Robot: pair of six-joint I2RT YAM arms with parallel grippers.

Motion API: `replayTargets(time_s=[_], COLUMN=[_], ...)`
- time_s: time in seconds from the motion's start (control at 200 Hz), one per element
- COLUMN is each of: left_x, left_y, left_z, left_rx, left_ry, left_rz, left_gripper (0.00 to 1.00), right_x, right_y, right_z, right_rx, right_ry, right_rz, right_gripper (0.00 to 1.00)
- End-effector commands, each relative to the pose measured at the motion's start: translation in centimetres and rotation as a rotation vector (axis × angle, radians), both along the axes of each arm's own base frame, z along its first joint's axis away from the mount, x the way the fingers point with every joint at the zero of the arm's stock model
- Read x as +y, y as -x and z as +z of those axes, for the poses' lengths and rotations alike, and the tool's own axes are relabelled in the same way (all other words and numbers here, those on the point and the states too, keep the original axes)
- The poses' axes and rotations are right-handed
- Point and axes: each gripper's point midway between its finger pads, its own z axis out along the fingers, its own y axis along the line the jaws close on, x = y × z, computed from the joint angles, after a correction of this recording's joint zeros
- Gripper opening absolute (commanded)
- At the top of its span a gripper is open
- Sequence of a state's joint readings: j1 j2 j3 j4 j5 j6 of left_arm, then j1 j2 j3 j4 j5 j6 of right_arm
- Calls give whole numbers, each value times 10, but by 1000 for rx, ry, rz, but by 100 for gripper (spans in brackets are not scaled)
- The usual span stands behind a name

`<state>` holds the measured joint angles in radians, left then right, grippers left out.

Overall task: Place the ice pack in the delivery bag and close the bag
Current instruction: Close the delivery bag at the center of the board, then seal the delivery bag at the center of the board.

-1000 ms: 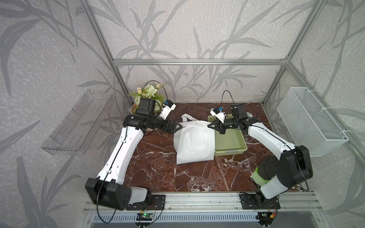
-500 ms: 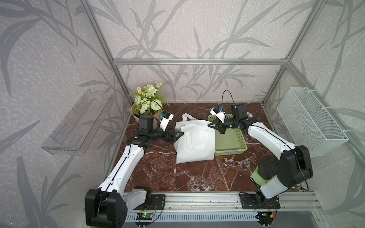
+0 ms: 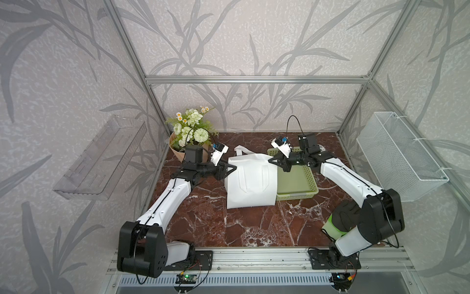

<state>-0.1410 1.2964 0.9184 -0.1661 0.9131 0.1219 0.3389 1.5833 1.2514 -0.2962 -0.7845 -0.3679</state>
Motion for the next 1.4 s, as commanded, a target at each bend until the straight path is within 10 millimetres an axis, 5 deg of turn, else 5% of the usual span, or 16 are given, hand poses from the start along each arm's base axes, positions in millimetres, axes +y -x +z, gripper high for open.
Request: replayTargets(time_s=[0.0,0.2,0.435,0.605,0.975,1.035,1.395], left_x=[-1,-1,-4,-4,-4,-4,-5], left_y=[7,5,3,1,0,0,-1], left_z=[-2,-2,7,11,10,10,10], left_rx=[-13,-8,-37,-56,-57,-59,-55], left_ry=[25,40,50,54,43,42,41], left_rz=[-29,-44,-67,-70,-72,-75,-85], left_gripper=[31,12,2,0,0,0,0], right_x=[-6,-10,-22,2,82,85,84], right_y=[-4,-4,0,2,-4,-2,-6], right_z=[11,20,82,107,83,85,22], right_rx=[-53,-89,-239,-315,-312,-311,-204], right_ry=[5,32,50,79,119,115,231], right_rz=[-30,-39,-87,-60,90,98,119], right_gripper=[7,17,50,55,56,54,42])
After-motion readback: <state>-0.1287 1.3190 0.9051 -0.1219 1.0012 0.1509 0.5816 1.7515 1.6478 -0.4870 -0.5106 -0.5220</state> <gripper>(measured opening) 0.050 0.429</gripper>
